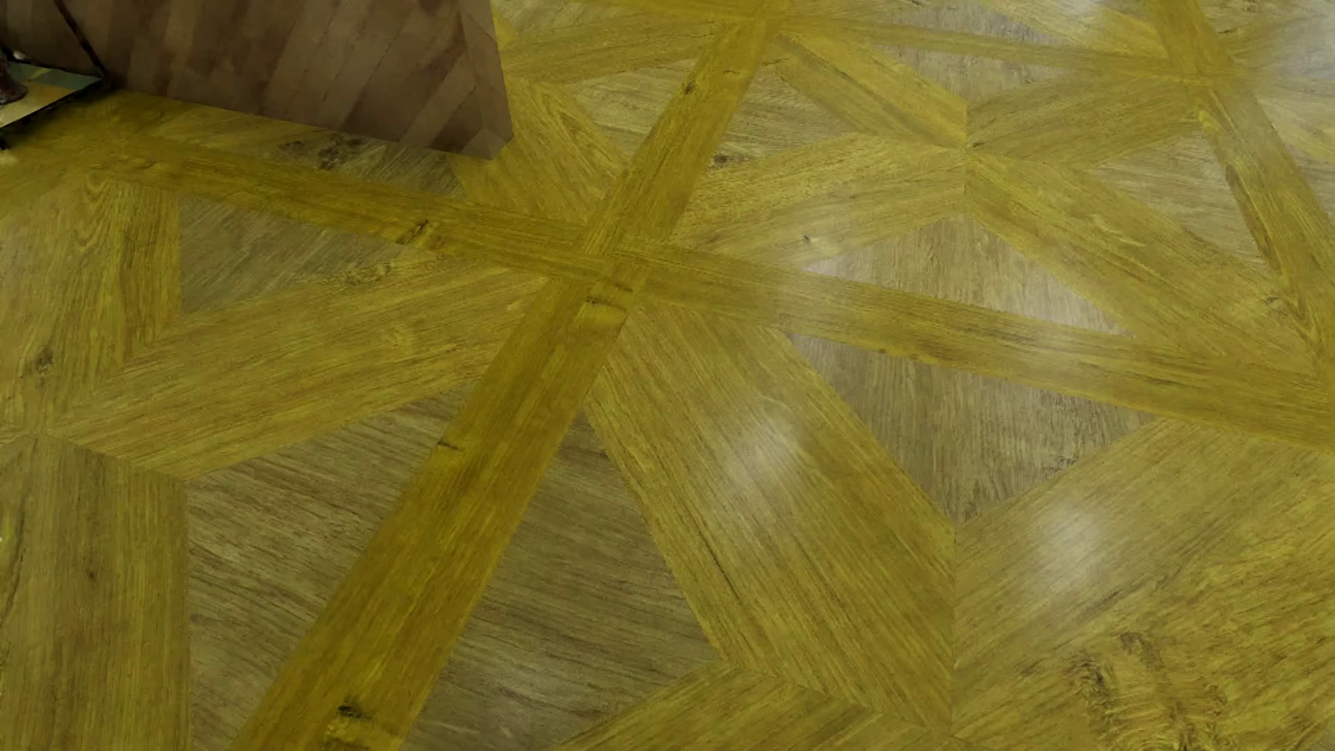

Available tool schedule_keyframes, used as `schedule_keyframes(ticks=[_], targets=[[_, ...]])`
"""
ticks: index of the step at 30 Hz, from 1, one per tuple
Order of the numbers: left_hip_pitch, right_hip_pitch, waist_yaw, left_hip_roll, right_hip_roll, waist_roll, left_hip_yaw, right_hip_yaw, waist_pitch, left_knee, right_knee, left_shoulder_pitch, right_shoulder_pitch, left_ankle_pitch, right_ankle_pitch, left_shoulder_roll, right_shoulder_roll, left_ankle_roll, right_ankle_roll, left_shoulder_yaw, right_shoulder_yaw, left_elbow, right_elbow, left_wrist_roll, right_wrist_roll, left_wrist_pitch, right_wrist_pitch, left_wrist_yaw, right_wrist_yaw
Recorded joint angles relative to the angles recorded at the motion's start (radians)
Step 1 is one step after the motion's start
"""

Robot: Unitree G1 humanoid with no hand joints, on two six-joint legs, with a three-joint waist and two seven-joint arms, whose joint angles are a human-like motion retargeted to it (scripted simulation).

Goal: Go around the corner

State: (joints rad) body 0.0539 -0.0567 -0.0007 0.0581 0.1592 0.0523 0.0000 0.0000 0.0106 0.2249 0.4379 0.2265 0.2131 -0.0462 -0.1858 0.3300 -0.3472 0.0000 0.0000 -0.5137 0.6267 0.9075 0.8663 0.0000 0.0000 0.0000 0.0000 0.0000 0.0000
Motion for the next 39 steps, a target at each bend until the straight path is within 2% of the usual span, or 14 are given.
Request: schedule_keyframes(ticks=[2,4,9,11,18,21,24,27,31,32,34,35,37,39], targets=[[-0.007,-0.018,-0.007,-0.002,0.003,-0.01,0.0,0.0,-0.001,-0.029,0.019,0.004,-0.003,0.034,0.046,0.004,0.002,0.0,0.0,0.01,0.007,0.007,-0.003,0.0,0.0,0.0,0.0,0.0,0.0],[-0.019,-0.02,0.02,-0.02,0.008,-0.018,0.0,0.0,-0.003,0.255,0.035,0.016,0.004,-0.227,0.057,0.009,-0.004,0.0,0.0,0.006,0.019,0.01,-0.024,0.0,0.0,0.0,0.0,0.0,0.0],[-0.322,0.094,0.113,0.016,0.036,0.011,0.0,0.0,0.085,0.754,0.051,0.048,-0.011,-0.273,-0.039,0.004,-0.04,0.0,0.0,0.067,-0.024,-0.041,-0.155,0.0,0.0,0.0,0.0,0.0,0.0],[-0.428,0.141,0.201,0.006,-0.01,-0.029,0.0,0.0,0.084,0.726,0.019,0.073,-0.05,-0.257,-0.112,0.019,-0.007,0.0,0.0,0.065,-0.046,-0.035,-0.145,0.0,0.0,0.0,0.0,0.0,0.0],[-0.674,0.401,0.281,0.061,-0.042,-0.028,0.0,0.0,0.105,0.432,-0.045,0.094,-0.141,-0.098,-0.319,0.021,-0.039,0.0,0.0,-0.012,0.022,0.077,-0.22,0.0,0.0,0.0,0.0,0.0,0.0],[-0.706,0.425,0.334,0.057,-0.08,-0.05,0.0,0.0,0.082,0.598,0.035,0.108,-0.096,-0.13,-0.139,0.02,-0.024,0.0,0.0,0.023,0.024,0.11,-0.131,0.0,0.0,0.0,0.0,0.0,0.0],[-0.579,0.255,0.277,-0.01,-0.116,-0.048,0.0,0.0,0.082,0.675,0.482,0.087,-0.051,-0.238,0.311,0.009,-0.01,0.0,0.0,0.007,0.065,0.13,0.009,0.0,0.0,0.0,0.0,0.0,0.0],[-0.345,-0.066,0.139,-0.049,-0.104,-0.016,0.0,0.0,0.108,0.59,0.913,0.059,0.021,-0.31,0.285,0.007,-0.015,0.0,0.0,0.01,0.032,0.03,0.01,0.0,0.0,0.0,0.0,0.0,0.0],[0.019,-0.36,-0.063,-0.036,-0.078,0.038,0.0,0.0,0.125,0.33,0.372,0.021,0.072,-0.31,0.442,0.028,-0.035,0.0,0.0,0.053,0.048,-0.121,0.013,0.0,0.0,0.0,0.0,0.0,0.0],[0.089,-0.406,-0.099,-0.03,-0.083,0.041,0.0,0.0,0.115,0.293,0.202,0.007,0.078,-0.334,0.389,0.04,-0.035,0.0,0.0,0.062,0.044,-0.157,0.009,0.0,0.0,0.0,0.0,0.0,0.0],[0.21,-0.469,-0.148,-0.016,-0.097,0.047,0.0,0.0,0.104,0.27,0.036,-0.028,0.093,-0.385,0.018,0.059,-0.043,0.0,0.0,0.063,0.046,-0.193,-0.003,0.0,0.0,0.0,0.0,0.0,0.0],[0.22,-0.478,-0.169,-0.017,-0.129,0.052,0.0,0.0,0.1,0.282,0.077,-0.054,0.09,-0.382,0.013,0.058,-0.039,0.0,0.0,0.076,0.028,-0.196,-0.001,0.0,0.0,0.0,0.0,0.0,0.0],[0.26,-0.554,-0.223,0.022,-0.105,0.065,0.0,0.0,0.096,0.373,0.159,-0.036,0.097,-0.277,0.386,0.047,-0.034,0.0,0.0,0.111,0.037,-0.164,0.015,0.0,0.0,0.0,0.0,0.0,0.0],[0.184,-0.518,-0.16,0.069,-0.028,0.101,0.0,0.0,0.075,0.651,0.284,-0.003,0.089,0.039,0.471,0.021,-0.028,0.0,0.0,0.106,0.064,-0.087,0.061,0.0,0.0,0.0,0.0,0.0,0.0]])
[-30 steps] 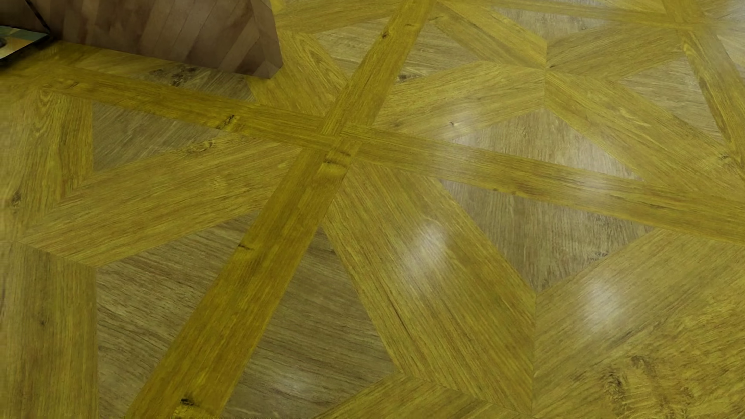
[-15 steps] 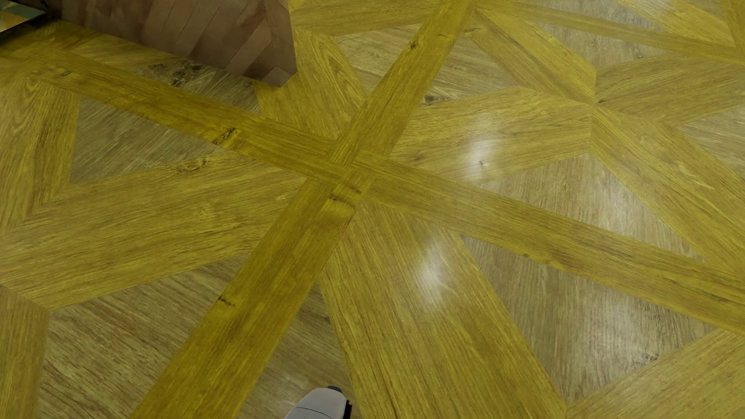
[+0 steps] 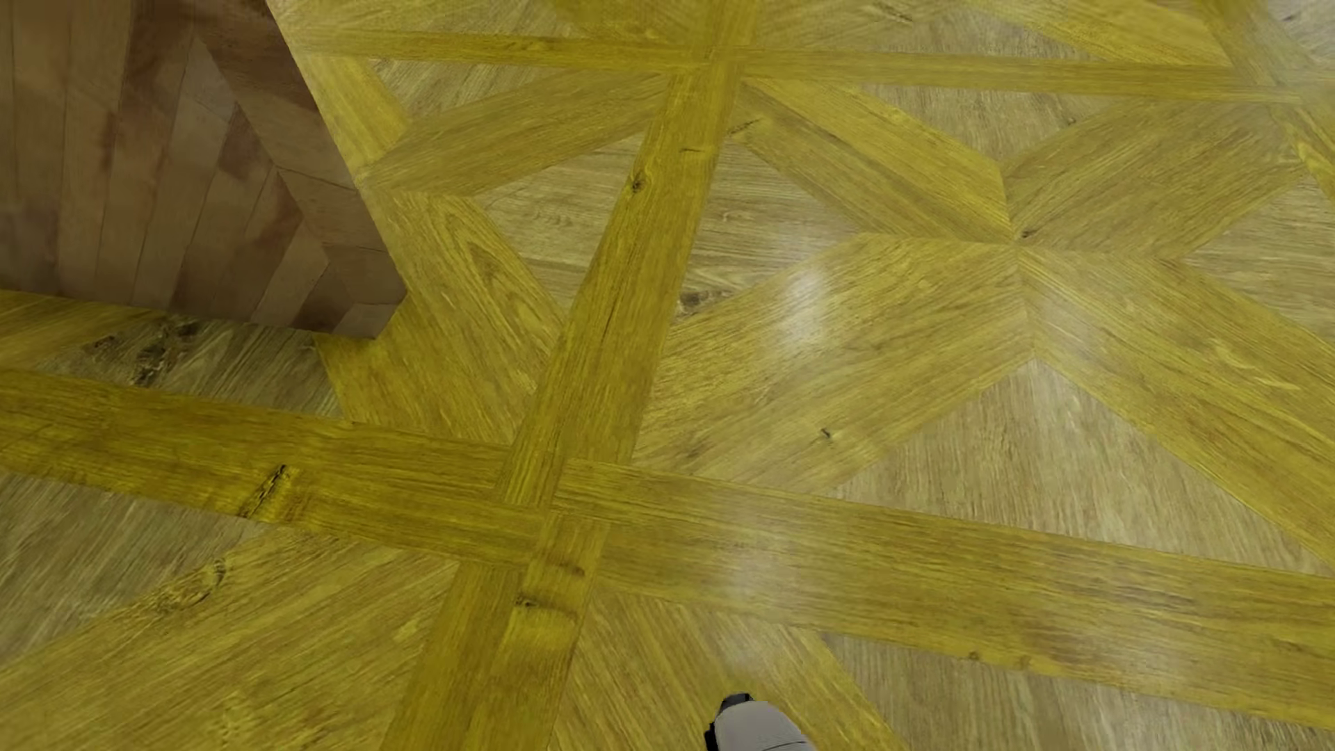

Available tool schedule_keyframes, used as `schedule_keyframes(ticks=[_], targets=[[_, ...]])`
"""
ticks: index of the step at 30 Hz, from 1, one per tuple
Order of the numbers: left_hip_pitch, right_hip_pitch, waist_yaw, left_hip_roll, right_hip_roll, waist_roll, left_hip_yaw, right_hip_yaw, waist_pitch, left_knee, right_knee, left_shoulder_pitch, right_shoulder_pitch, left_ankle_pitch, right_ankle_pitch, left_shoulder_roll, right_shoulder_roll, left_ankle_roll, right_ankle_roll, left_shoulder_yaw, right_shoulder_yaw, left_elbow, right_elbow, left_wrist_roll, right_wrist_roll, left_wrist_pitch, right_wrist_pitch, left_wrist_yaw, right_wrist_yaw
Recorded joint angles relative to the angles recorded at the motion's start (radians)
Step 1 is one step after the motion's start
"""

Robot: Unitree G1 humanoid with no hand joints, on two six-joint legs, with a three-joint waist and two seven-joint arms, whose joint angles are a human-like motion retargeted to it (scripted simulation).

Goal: Go around the corner

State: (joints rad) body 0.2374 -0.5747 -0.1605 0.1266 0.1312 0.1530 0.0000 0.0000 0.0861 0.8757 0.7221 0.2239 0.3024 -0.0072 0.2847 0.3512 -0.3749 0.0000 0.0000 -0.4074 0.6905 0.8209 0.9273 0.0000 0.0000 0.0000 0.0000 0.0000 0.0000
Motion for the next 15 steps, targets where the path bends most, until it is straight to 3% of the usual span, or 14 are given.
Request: schedule_keyframes(ticks=[1,2,4,7,10,11,12,13,14,15], targets=[[-0.113,0.048,0.036,0.018,0.046,0.0,0.0,0.0,-0.01,0.207,0.016,0.013,-0.012,0.073,-0.028,0.005,0.005,0.0,0.0,-0.033,0.003,0.02,0.006,0.0,0.0,0.0,0.0,0.0,0.0],[-0.226,0.122,0.073,0.046,0.082,0.011,0.0,0.0,-0.014,0.392,0.0,0.044,-0.021,-0.012,-0.094,0.0,0.022,0.0,0.0,-0.017,-0.062,0.01,0.019,0.0,0.0,0.0,0.0,0.0,0.0],[-0.404,0.356,0.176,0.008,0.078,-0.034,0.0,0.0,0.006,0.482,-0.102,0.062,-0.063,-0.236,-0.249,0.001,0.011,0.0,0.0,-0.049,-0.067,0.041,-0.002,0.0,0.0,0.0,0.0,0.0,0.0],[-0.593,0.659,0.351,-0.007,0.022,-0.097,0.0,0.0,0.018,0.152,-0.256,0.103,-0.104,-0.255,-0.48,0.016,-0.035,0.0,0.0,-0.035,-0.079,0.054,-0.156,0.0,0.0,0.0,0.0,0.0,0.0],[-0.705,0.845,0.421,0.024,-0.005,-0.097,0.0,0.0,-0.011,-0.325,-0.311,0.127,-0.174,-0.157,-0.673,0.011,-0.067,0.0,0.0,-0.024,-0.145,0.064,-0.247,0.0,0.0,0.0,0.0,0.0,0.0],[-0.726,0.889,0.439,0.048,-0.012,-0.093,0.0,0.0,-0.025,-0.704,-0.308,0.131,-0.199,0.116,-0.684,0.012,-0.069,0.0,0.0,-0.03,-0.144,0.078,-0.248,0.0,0.0,0.0,0.0,0.0,0.0],[-0.748,0.936,0.469,0.058,-0.048,-0.102,0.0,0.0,-0.02,-0.377,-0.292,0.138,-0.205,-0.098,-0.654,0.012,-0.065,0.0,0.0,-0.025,-0.171,0.087,-0.252,0.0,0.0,0.0,0.0,0.0,0.0],[-0.772,0.977,0.487,0.05,-0.086,-0.107,0.0,0.0,-0.018,-0.266,-0.255,0.141,-0.193,-0.207,-0.592,0.006,-0.057,0.0,0.0,-0.033,-0.209,0.106,-0.268,0.0,0.0,0.0,0.0,0.0,0.0],[-0.801,0.973,0.497,0.039,-0.12,-0.118,0.0,0.0,-0.043,-0.156,-0.173,0.149,-0.163,-0.147,-0.465,-0.001,-0.044,0.0,0.0,-0.039,-0.206,0.137,-0.248,0.0,0.0,0.0,0.0,0.0,0.0],[-0.807,0.942,0.485,-0.01,-0.154,-0.147,0.0,0.0,-0.051,-0.048,-0.031,0.149,-0.146,-0.132,-0.256,-0.002,-0.008,0.0,0.0,-0.051,-0.209,0.181,-0.182,0.0,0.0,0.0,0.0,0.0,0.0]])
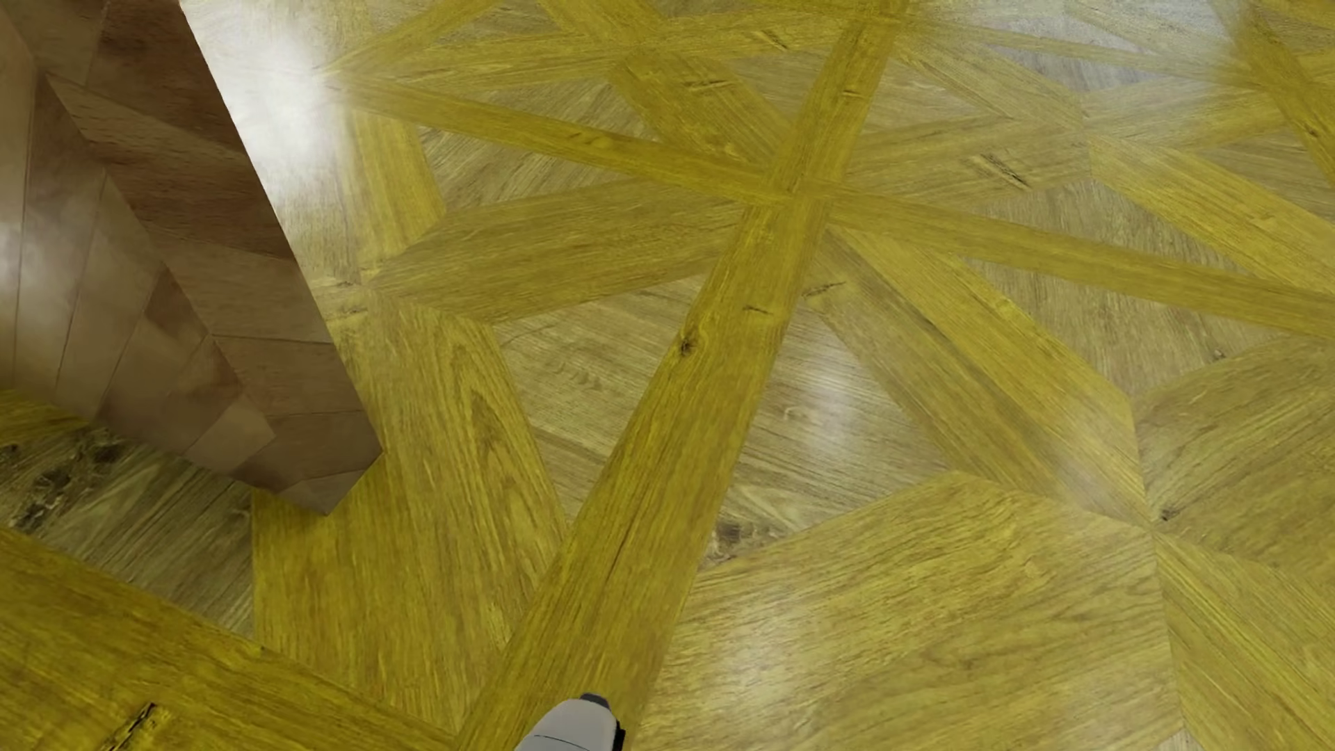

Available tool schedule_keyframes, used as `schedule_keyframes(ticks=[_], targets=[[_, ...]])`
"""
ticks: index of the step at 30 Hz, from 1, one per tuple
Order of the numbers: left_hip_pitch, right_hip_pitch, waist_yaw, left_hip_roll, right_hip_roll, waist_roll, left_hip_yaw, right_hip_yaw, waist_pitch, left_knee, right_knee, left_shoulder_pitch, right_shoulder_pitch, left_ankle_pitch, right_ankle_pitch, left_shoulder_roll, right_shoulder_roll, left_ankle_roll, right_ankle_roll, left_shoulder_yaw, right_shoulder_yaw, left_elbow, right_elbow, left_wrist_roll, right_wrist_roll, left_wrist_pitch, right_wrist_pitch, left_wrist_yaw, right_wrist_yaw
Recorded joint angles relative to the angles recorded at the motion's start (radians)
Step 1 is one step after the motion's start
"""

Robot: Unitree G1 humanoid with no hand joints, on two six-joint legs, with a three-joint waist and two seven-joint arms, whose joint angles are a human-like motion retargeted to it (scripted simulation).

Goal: Go around the corner

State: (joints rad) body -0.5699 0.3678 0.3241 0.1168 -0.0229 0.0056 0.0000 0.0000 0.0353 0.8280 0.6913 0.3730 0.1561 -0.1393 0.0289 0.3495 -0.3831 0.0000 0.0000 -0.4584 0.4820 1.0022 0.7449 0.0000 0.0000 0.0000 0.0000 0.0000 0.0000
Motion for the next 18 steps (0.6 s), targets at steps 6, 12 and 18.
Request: schedule_keyframes(ticks=[6,12,18], targets=[[0.533,-0.583,-0.277,-0.138,0.091,0.052,0.0,0.0,0.063,-0.184,0.541,-0.039,0.103,-0.143,0.1,0.001,0.063,0.0,0.0,0.051,0.039,-0.154,0.17,0.0,0.0,0.0,0.0,0.0,0.0],[0.886,-0.866,-0.478,-0.077,0.037,0.076,0.0,0.0,0.038,-0.279,-0.224,-0.156,0.194,-0.246,-0.366,0.037,0.026,0.0,0.0,0.134,0.149,-0.315,0.159,0.0,0.0,0.0,0.0,0.0,0.0],[0.585,-0.78,-0.388,0.061,0.232,0.197,0.0,0.0,0.036,0.526,0.02,-0.074,0.16,0.109,0.14,0.012,0.02,0.0,0.0,0.082,0.064,-0.169,0.235,0.0,0.0,0.0,0.0,0.0,0.0]])
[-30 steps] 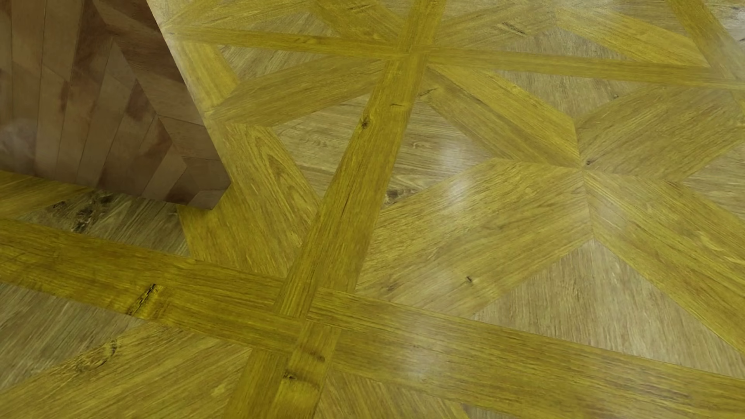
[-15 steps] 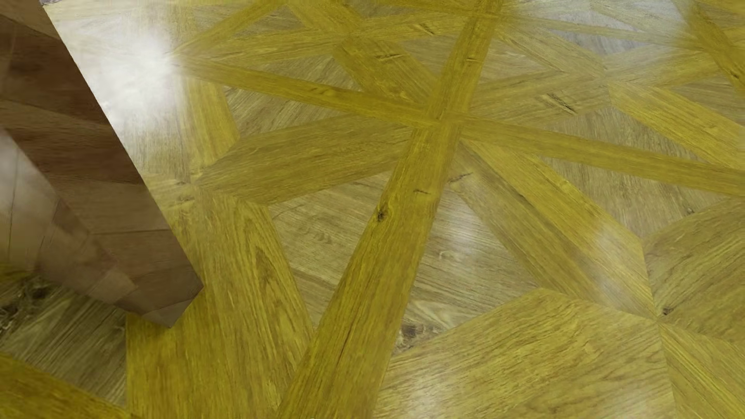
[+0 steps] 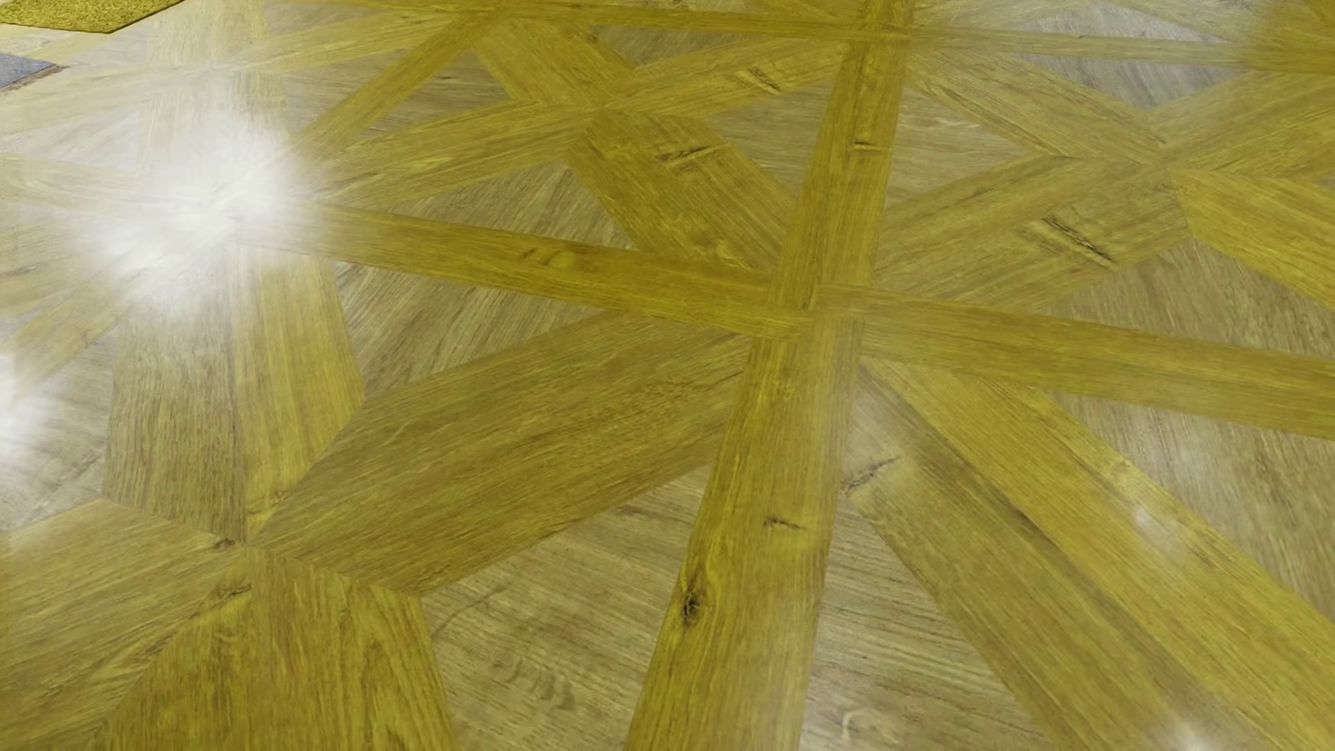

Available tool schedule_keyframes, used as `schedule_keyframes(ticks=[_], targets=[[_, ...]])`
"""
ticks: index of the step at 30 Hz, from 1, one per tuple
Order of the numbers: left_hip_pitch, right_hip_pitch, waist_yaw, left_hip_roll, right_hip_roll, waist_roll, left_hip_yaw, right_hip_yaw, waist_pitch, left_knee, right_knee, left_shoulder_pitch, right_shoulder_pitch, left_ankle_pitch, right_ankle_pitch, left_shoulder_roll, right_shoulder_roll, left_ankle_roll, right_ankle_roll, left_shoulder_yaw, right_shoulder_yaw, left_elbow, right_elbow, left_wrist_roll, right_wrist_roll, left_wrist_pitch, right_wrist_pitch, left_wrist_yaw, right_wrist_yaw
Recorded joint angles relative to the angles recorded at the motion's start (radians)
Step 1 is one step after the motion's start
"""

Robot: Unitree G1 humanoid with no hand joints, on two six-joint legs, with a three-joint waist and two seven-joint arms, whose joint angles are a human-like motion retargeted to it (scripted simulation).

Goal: Go around the corner

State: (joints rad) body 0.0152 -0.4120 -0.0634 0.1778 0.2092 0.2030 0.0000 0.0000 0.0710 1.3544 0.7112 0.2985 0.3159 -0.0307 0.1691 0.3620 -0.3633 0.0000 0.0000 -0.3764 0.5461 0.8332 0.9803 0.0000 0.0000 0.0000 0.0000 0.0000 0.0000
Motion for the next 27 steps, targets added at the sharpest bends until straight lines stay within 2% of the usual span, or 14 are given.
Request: schedule_keyframes(ticks=[1,3,7,8,9,10,11,13,16,18,21,24,25,27], targets=[[-0.109,0.115,0.063,-0.032,0.006,-0.011,0.0,0.0,0.007,0.079,-0.062,0.017,-0.03,-0.138,-0.076,0.004,-0.007,0.0,0.0,-0.024,-0.001,0.003,-0.016,0.0,0.0,0.0,0.0,0.0,0.0],[-0.277,0.354,0.199,-0.086,-0.011,-0.042,0.0,0.0,0.024,-0.007,-0.186,0.068,-0.058,-0.221,-0.22,0.017,-0.043,0.0,0.0,-0.047,-0.008,0.04,-0.134,0.0,0.0,0.0,0.0,0.0,0.0],[-0.478,0.687,0.371,-0.064,-0.069,-0.063,0.0,0.0,-0.013,-0.694,-0.283,0.154,-0.147,-0.172,-0.58,0.045,-0.074,0.0,0.0,-0.047,-0.105,0.127,-0.318,0.0,0.0,0.0,0.0,0.0,0.0],[-0.484,0.729,0.39,-0.056,-0.076,-0.058,0.0,0.0,-0.028,-0.822,-0.282,0.167,-0.173,-0.066,-0.605,0.046,-0.08,0.0,0.0,-0.057,-0.132,0.155,-0.347,0.0,0.0,0.0,0.0,0.0,0.0],[-0.516,0.751,0.389,-0.053,-0.074,-0.05,0.0,0.0,-0.047,-1.226,-0.299,0.179,-0.195,0.417,-0.583,0.047,-0.079,0.0,0.0,-0.053,-0.151,0.178,-0.361,0.0,0.0,0.0,0.0,0.0,0.0],[-0.547,0.788,0.381,-0.067,-0.089,-0.046,0.0,0.0,-0.038,-0.832,-0.282,0.185,-0.195,-0.014,-0.51,0.046,-0.077,0.0,0.0,-0.058,-0.171,0.207,-0.373,0.0,0.0,0.0,0.0,0.0,0.0],[-0.56,0.813,0.374,-0.089,-0.117,-0.051,0.0,0.0,-0.028,-0.704,-0.203,0.182,-0.175,-0.218,-0.387,0.048,-0.064,0.0,0.0,-0.078,-0.194,0.239,-0.359,0.0,0.0,0.0,0.0,0.0,0.0],[-0.564,0.696,0.337,-0.161,-0.202,-0.072,0.0,0.0,-0.01,-0.463,0.21,0.158,-0.137,-0.237,-0.126,0.04,-0.026,0.0,0.0,-0.069,-0.19,0.267,-0.226,0.0,0.0,0.0,0.0,0.0,0.0],[-0.315,0.315,0.207,-0.276,-0.179,-0.019,0.0,0.0,0.011,-0.574,0.829,0.092,-0.095,-0.233,-0.184,0.022,-0.043,0.0,0.0,-0.091,-0.031,0.112,-0.06,0.0,0.0,0.0,0.0,0.0,0.0],[-0.088,0.111,0.087,-0.285,-0.137,0.014,0.0,0.0,0.01,-0.729,0.706,0.052,-0.017,-0.162,-0.093,0.008,-0.03,0.0,0.0,-0.057,-0.008,-0.023,-0.009,0.0,0.0,0.0,0.0,0.0,0.0],[0.157,-0.067,-0.059,-0.215,-0.143,0.019,0.0,0.0,-0.002,-0.866,0.088,-0.014,0.087,-0.072,0.116,0.01,-0.01,0.0,0.0,-0.04,0.015,-0.181,-0.013,0.0,0.0,0.0,0.0,0.0,0.0],[0.29,-0.174,-0.109,-0.122,-0.212,-0.027,0.0,0.0,-0.034,-0.865,-0.259,-0.042,0.111,0.06,-0.415,0.051,0.016,0.0,0.0,-0.002,0.014,-0.351,-0.015,0.0,0.0,0.0,0.0,0.0,0.0],[0.327,-0.193,-0.141,-0.077,-0.219,-0.025,0.0,0.0,-0.025,-0.847,-0.245,-0.044,0.109,0.151,-0.443,0.05,0.011,0.0,0.0,0.013,0.001,-0.363,-0.024,0.0,0.0,0.0,0.0,0.0,0.0],[0.336,-0.262,-0.127,-0.027,-0.166,-0.004,0.0,0.0,-0.062,-0.75,-0.141,-0.013,0.081,0.404,-0.11,0.025,-0.006,0.0,0.0,0.021,-0.002,-0.29,-0.002,0.0,0.0,0.0,0.0,0.0,0.0]])
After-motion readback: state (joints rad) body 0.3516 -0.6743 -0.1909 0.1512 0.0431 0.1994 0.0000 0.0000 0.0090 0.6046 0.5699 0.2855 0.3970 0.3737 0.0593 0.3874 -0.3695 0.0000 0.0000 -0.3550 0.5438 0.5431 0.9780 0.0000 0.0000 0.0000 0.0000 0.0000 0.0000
